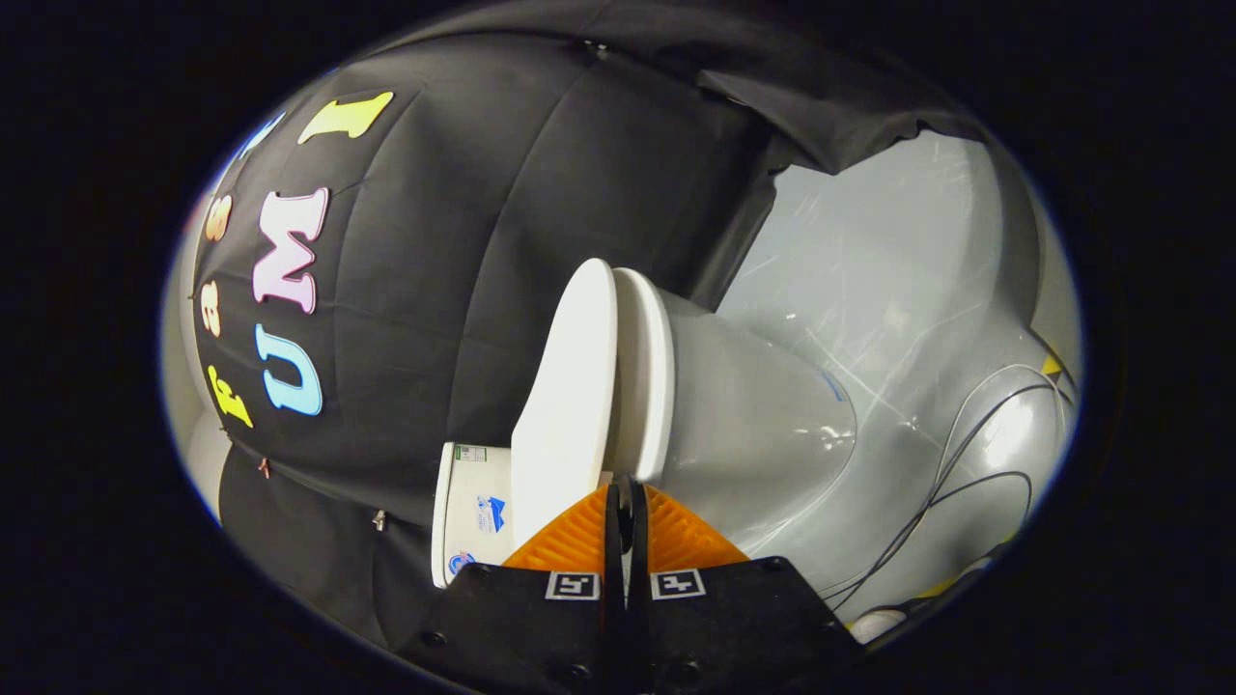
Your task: Open the toilet lid.
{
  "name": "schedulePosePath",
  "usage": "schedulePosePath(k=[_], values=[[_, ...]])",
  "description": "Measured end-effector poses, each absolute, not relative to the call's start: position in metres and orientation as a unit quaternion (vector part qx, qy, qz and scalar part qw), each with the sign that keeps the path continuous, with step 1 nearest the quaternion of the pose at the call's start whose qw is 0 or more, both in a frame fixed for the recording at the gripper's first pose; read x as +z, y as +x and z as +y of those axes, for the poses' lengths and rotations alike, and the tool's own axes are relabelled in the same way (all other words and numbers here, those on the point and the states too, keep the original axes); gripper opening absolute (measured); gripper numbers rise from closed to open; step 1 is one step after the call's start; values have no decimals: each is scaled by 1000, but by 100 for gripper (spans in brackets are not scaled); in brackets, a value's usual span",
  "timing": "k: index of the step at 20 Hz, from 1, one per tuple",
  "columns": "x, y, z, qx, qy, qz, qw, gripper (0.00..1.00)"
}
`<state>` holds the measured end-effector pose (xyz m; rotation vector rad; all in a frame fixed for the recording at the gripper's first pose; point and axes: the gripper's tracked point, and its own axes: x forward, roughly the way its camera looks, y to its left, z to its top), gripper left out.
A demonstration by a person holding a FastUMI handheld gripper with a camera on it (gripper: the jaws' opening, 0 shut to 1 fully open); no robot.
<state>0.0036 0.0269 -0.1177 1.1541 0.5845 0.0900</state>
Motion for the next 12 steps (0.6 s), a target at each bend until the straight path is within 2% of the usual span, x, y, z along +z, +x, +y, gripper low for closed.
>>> schedulePosePath(k=[5,12], values=[[-96,7,29,40,526,268,806,5],[-48,9,40,54,463,255,847,5]])
